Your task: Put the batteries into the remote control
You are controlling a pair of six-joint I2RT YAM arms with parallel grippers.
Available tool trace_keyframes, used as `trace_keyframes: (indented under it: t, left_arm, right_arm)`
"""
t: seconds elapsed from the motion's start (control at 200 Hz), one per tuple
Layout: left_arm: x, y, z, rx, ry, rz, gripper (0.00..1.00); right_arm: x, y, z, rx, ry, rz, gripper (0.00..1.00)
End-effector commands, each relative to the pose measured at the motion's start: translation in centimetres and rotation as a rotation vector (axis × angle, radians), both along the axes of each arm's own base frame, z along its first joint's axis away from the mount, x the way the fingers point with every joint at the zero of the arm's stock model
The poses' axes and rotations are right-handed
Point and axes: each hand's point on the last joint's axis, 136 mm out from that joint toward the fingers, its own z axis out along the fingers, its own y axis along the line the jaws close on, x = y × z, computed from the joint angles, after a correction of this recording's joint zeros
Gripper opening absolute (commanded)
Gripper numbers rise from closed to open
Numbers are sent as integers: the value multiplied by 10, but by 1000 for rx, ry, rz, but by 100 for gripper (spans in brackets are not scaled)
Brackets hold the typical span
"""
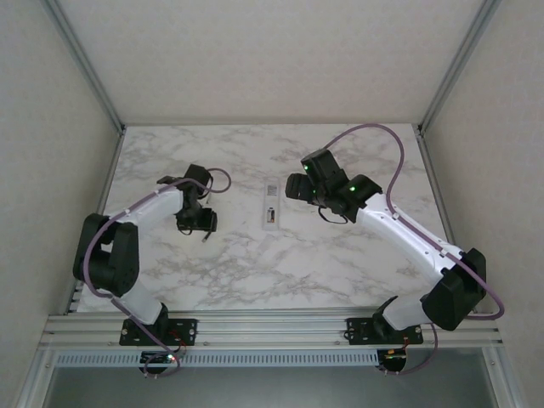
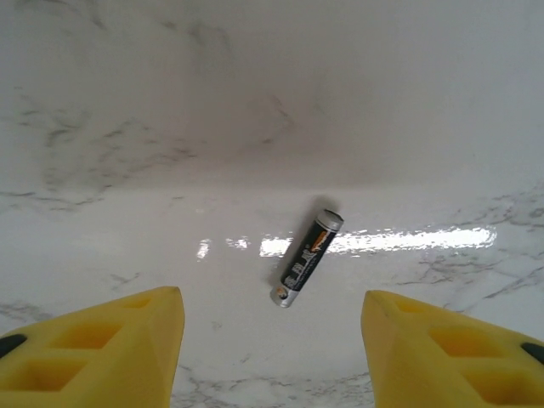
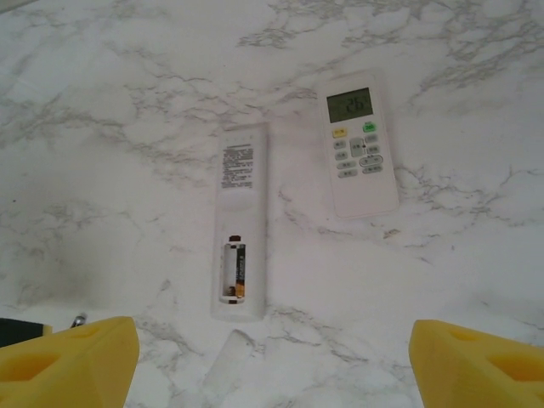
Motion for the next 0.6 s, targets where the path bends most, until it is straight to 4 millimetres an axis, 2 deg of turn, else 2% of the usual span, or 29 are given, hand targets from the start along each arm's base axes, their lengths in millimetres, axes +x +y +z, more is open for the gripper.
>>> trace_keyframes:
  t: [0.0, 0.12, 0.235, 0.395, 0.511, 0.596]
  left_arm:
    - [-6, -10, -5, -6, 49, -89, 58]
    - [-11, -7, -22, 50, 110, -137, 52]
    - [-14, -4, -33, 68, 140, -158, 38]
    - [-20, -9, -42, 56, 185, -186, 24]
    - [-21, -12, -43, 44, 196, -227, 16]
    - [-17, -21, -33, 9, 159, -291, 8]
  right_arm:
    - [2, -7, 2, 8, -16, -53, 84]
    - [7, -3, 6, -6, -14, -44, 86]
    - [12, -2, 10, -31, -11, -27, 87]
    - [14, -8, 15, -41, -11, -19, 87]
    - [14, -15, 20, -28, -10, -23, 88]
    - [13, -25, 26, -19, -10, -36, 88]
